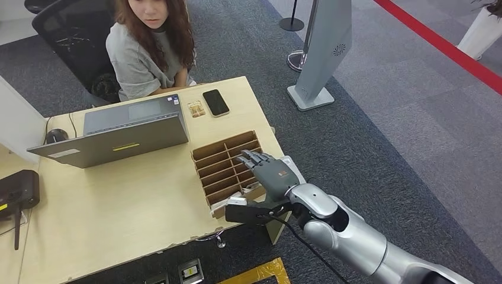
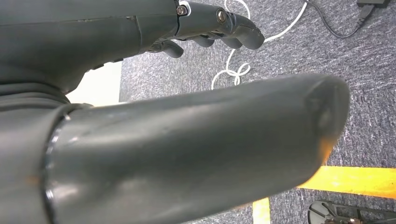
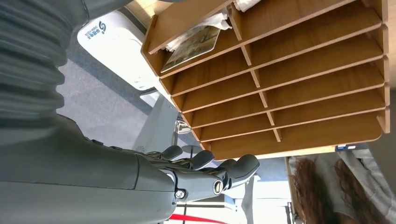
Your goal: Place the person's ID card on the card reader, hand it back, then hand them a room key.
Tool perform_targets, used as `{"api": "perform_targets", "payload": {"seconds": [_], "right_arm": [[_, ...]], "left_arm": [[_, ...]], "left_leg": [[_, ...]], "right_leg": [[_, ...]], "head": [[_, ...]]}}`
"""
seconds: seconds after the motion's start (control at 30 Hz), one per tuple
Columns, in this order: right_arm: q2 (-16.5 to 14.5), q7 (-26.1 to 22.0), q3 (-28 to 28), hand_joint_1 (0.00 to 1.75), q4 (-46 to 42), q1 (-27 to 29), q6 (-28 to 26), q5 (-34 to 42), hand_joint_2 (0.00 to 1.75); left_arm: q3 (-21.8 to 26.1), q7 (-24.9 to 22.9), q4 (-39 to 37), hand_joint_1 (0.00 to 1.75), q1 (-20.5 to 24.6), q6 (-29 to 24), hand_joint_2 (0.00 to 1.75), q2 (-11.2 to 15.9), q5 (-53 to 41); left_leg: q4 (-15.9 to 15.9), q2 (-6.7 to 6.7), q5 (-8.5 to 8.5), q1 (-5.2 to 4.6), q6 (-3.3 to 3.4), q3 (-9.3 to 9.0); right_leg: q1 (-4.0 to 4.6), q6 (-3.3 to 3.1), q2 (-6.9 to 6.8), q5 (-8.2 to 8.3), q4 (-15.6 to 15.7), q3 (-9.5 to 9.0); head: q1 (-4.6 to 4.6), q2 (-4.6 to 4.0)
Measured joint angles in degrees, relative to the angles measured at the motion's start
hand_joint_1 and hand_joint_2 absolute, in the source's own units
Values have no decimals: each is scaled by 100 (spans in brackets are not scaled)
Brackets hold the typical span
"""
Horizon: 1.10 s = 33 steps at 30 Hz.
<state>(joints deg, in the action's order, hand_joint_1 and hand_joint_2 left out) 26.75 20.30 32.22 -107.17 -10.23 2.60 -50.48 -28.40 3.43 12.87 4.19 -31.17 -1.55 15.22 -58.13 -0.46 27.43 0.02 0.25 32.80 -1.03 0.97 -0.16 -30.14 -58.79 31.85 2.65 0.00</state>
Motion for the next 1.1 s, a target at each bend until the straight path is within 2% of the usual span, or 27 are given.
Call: {"api": "perform_targets", "payload": {"seconds": [0.4, 1.03, 1.1], "right_arm": [[-17, 238, 324, 0, 464, -168, -351, -354, 175], [-17, 285, 456, 0, 1010, -184, -660, -239, 175], [-17, 285, 457, 7, 1042, -184, -671, -227, 175]], "left_arm": [[-69, -13, 2, 0, 14, -16, 0, 0, 115], [-199, -13, 2, 0, 15, -16, 0, 0, 158], [-214, -13, 2, 0, 15, -17, 0, 0, 158]], "left_leg": [[0, -1, 0, 0, 0, 1], [0, -1, 0, 0, 0, 1], [0, -1, 0, 0, 0, 1]], "right_leg": [[0, 0, -1, 0, 0, 0], [0, 0, -1, 0, 0, 1], [0, 0, -1, 0, 0, 1]], "head": [[0, 0], [-1, 0], [0, 0]]}}
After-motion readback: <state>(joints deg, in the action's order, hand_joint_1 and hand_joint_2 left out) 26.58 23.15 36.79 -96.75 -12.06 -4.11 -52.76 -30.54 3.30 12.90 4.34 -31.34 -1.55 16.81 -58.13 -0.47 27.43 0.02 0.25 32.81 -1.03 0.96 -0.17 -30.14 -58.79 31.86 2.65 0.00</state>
